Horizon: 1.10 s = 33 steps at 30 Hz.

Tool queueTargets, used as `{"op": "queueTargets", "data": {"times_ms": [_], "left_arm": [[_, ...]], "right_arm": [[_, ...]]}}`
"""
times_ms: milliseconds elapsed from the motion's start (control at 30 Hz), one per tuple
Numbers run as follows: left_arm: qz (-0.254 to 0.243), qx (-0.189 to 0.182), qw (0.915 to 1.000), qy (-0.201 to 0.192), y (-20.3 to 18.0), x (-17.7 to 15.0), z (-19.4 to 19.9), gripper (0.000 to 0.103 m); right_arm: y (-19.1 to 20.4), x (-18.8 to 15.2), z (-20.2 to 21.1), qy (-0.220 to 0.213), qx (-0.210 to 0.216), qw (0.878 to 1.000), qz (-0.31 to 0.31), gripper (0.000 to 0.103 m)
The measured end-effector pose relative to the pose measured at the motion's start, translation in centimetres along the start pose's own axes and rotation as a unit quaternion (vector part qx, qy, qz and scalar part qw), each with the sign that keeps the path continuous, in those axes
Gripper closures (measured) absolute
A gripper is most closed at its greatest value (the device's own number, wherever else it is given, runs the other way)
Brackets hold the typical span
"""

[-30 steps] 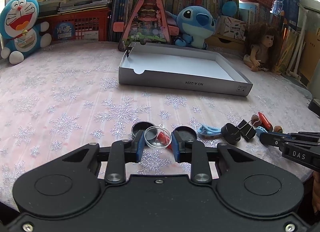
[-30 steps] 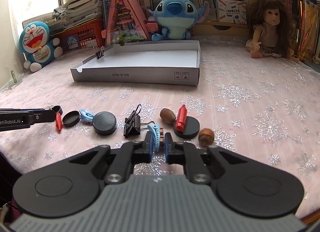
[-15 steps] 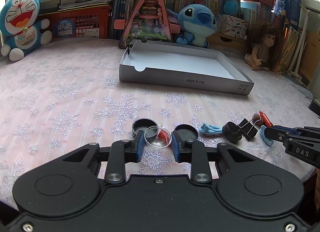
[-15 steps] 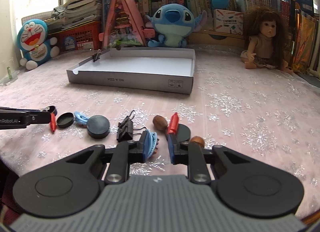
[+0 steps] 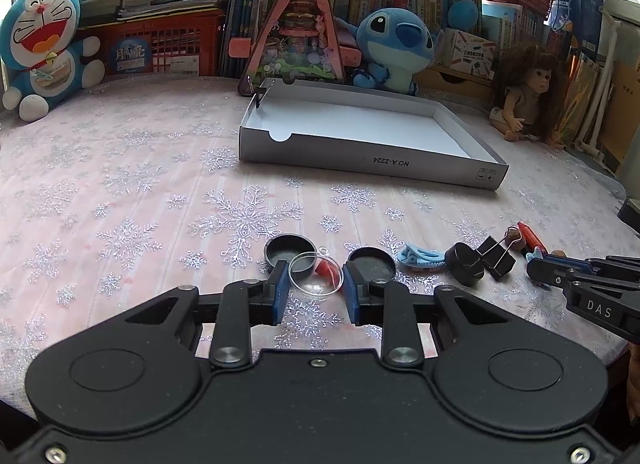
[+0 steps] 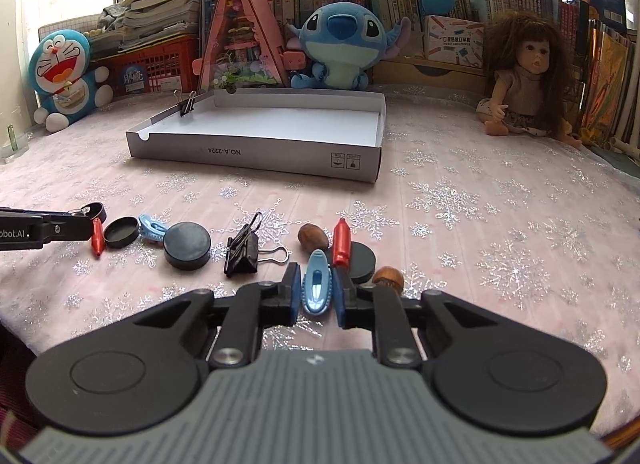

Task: Organize rigid objects
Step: 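Carry the clear dome lid and blue hair clip into the white box tray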

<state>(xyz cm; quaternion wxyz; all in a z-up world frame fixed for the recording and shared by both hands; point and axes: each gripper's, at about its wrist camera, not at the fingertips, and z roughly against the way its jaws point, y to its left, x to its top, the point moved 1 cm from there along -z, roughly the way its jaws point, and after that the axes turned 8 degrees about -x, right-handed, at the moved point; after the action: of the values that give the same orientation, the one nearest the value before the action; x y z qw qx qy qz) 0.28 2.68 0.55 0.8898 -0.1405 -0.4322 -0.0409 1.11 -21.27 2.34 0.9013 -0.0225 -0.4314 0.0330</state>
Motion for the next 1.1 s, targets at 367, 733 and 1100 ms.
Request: {"op": "queueTargets", "data": {"times_ms": [367, 733, 1100], "left_arm": [[-0.005, -0.001, 0.9999, -0.016, -0.2, 0.8, 0.6, 0.077], [0.007, -0.009, 0.9990, -0.043, 0.6, 6.8, -1.4, 0.077], [0.035, -0.036, 0.9987, 0.007, 1.4, 15.5, -8.3, 0.077]], "right_arm": [[0.2, 0.9, 0.9, -0.015, 0.006, 1.000, -0.005, 0.083], [-1.1, 5.7, -0.9, -0.023, 0.015, 0.999, -0.032, 0.083], [-2.6, 13.7, -8.4, 0.050, 0.057, 0.994, -0.076, 0.083]]}}
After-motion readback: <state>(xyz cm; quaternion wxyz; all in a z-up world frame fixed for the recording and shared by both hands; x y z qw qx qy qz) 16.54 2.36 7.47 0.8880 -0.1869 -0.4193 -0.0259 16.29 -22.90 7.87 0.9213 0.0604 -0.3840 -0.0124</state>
